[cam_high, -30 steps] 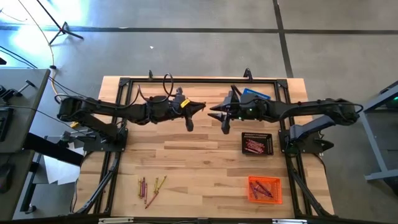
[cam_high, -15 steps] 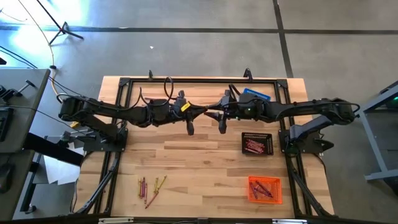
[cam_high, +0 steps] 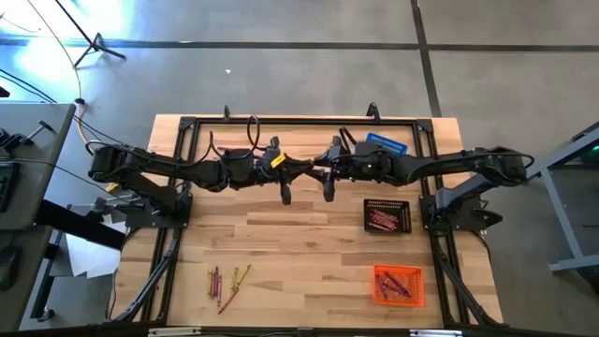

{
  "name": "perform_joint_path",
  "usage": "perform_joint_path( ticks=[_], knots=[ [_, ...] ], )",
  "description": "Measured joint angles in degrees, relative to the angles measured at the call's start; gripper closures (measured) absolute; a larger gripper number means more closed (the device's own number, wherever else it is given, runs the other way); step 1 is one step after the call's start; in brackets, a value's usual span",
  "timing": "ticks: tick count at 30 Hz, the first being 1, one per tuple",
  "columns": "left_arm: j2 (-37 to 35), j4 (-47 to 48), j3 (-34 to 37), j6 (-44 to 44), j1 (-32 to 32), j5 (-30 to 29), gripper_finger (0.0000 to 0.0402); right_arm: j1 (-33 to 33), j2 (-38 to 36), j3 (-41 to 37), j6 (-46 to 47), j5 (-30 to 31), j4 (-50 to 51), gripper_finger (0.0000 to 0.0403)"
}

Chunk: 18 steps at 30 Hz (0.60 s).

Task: Sort crayons
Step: Put the yellow crayon into the blue bin

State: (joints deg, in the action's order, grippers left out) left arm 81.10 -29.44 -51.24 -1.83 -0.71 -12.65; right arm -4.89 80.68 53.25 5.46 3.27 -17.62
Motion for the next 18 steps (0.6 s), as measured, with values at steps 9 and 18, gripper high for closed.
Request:
perform_joint_path(
  ticks=[9, 18],
  knots=[
    [0.02, 0.65, -0.02, -0.02, -0.04, 0.05, 0.0389, 0.04, 0.55, -0.02, -1.95, -0.31, -2.81, 0.0391],
    [0.04, 2.79, -0.02, 1.95, -0.92, -0.53, 0.0319, -3.98, 0.22, 6.44, -1.83, 0.85, 16.1, 0.0395]
  ],
)
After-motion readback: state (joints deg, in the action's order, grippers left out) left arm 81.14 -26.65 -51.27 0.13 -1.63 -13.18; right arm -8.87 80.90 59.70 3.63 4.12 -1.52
